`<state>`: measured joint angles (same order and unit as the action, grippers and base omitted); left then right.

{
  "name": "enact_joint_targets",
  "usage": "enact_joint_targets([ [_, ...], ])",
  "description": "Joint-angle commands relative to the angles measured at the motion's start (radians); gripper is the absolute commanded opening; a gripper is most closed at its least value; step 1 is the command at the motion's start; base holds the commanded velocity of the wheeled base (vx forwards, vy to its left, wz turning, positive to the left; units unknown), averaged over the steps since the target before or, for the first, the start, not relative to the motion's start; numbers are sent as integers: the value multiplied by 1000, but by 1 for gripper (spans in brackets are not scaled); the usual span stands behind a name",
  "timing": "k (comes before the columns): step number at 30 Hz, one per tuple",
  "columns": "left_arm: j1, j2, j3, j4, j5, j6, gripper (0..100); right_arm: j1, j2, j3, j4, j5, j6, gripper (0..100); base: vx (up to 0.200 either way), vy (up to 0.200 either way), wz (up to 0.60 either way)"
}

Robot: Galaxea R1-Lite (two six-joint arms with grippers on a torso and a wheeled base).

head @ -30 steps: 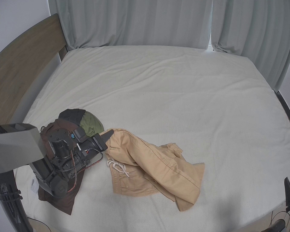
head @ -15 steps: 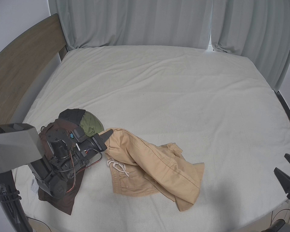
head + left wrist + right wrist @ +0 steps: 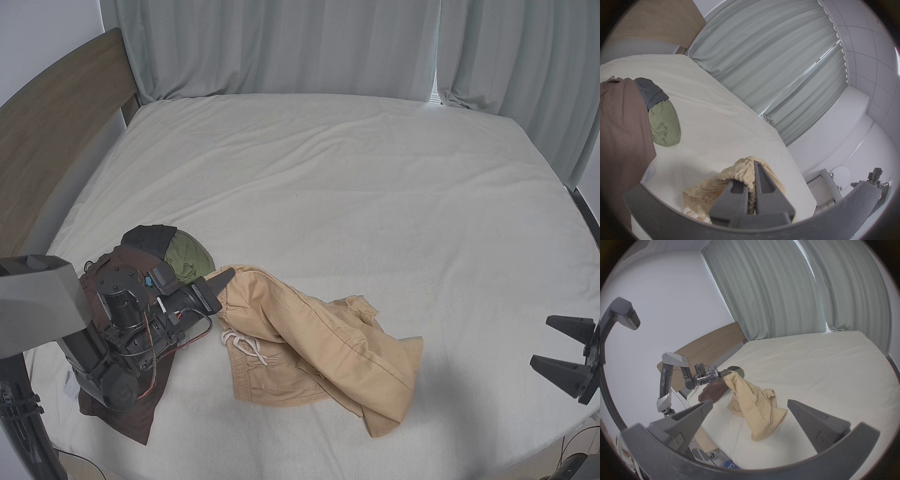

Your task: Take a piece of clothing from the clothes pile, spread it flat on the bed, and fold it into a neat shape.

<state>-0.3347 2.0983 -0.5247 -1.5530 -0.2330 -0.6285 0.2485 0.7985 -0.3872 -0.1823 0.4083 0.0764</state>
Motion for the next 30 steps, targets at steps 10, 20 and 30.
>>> enact_joint_targets([
  [10,-18,8,11,-4,0,1,0,2,291,-19,-192,92,22,100,0,0,0],
  [20,-9,16,6,-4,-2,1,0,0,415,11,-195,142,154,100,0,0,0],
  [30,5,12,5,-4,-5,0,0,-5,568,60,-281,142,163,100,0,0,0],
])
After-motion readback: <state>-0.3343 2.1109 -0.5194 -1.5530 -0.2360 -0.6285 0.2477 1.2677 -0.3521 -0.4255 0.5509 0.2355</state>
